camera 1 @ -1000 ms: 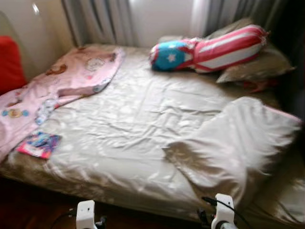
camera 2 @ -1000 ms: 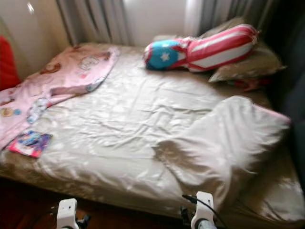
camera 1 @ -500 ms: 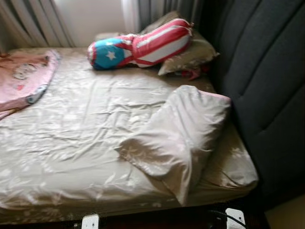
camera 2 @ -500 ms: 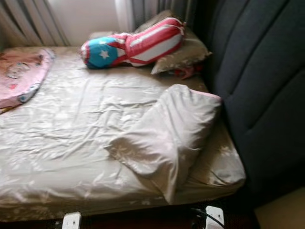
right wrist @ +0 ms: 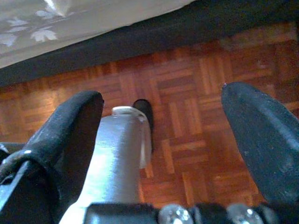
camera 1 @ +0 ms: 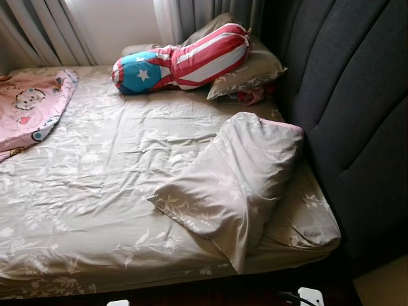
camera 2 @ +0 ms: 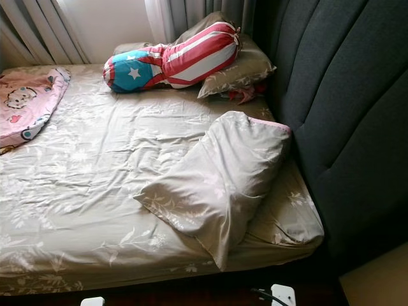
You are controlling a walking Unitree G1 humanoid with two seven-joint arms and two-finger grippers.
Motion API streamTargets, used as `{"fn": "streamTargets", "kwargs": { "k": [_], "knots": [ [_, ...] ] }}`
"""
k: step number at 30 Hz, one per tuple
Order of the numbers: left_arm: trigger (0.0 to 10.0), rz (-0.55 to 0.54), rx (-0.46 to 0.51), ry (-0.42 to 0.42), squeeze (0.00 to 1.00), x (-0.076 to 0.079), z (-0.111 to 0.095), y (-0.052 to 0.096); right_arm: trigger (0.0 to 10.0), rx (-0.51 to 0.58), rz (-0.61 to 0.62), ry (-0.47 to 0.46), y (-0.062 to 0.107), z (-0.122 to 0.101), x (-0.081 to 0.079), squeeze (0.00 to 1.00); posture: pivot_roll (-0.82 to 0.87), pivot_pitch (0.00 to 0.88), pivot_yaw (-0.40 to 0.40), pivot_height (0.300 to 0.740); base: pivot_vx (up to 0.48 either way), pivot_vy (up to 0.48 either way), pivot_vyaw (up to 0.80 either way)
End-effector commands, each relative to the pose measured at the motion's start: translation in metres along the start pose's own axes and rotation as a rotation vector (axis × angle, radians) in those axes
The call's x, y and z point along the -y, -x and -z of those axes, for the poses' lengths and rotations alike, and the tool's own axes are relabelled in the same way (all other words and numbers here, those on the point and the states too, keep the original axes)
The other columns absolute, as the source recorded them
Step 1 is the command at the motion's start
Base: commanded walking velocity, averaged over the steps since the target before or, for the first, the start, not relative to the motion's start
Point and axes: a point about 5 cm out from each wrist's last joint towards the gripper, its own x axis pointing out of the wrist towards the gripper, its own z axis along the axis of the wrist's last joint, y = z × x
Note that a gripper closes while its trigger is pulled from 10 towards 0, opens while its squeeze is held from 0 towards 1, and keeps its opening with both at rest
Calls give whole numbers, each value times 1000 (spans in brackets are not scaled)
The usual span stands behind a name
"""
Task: Clean up the room
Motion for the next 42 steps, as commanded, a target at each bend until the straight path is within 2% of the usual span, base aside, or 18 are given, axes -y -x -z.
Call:
{"fn": "streamTargets", "kwargs": {
  "k": [1, 4, 6, 9, 14, 22, 30, 32, 37, 42],
  "knots": [
    [10000, -31, -29, 29, 0, -12, 8, 3, 10000, -12, -22, 15, 0, 3, -7, 0, -96, 79, 4, 740, 0, 0, 0],
    [10000, -35, -36, 31, 0, -16, 9, 4, 10000, -17, -29, 34, 0, 5, -11, 0, -96, 72, 26, 740, 0, 0, 0],
    [10000, -30, -51, 8, 0, -18, 11, 5, 10000, -11, -22, 14, 1, 7, -12, 0, -104, 78, 43, 740, 0, 480, 0],
    [10000, -23, -59, -27, 0, -19, 14, 6, 10000, -9, -14, -18, 2, 11, -11, 0, -95, 79, 39, 740, 0, 480, 0],
    [10000, -29, -59, -18, 0, -18, 18, 8, 10000, -33, -22, 11, 4, 16, -8, 0, -82, 67, 18, 740, 0, 394, 0],
    [10000, -23, -54, -2, 0, -16, 21, 10, 10000, -24, -19, 18, 5, 18, -6, 0, -102, 31, 7, 740, 0, 0, 0],
    [10000, -1, -53, -11, 0, -15, 20, 9, 10000, -3, -13, 7, 5, 16, -7, 0, -112, 36, 18, 740, 0, 0, 0],
    [10000, 2, -49, -12, 0, -15, 19, 9, 10000, -3, 2, -3, 5, 15, -6, 0, -104, 56, 11, 740, 0, 0, 0],
    [10000, -3, -30, 4, 0, -15, 15, 8, 10000, 4, -16, 50, 3, 11, -7, 0, -113, 84, 14, 740, 0, 0, 0],
    [10000, 0, -28, 0, 0, -15, 14, 7, 10000, 5, -20, 56, 3, 10, -6, 0, -123, 97, 14, 740, 0, 0, 673]
  ]
}}
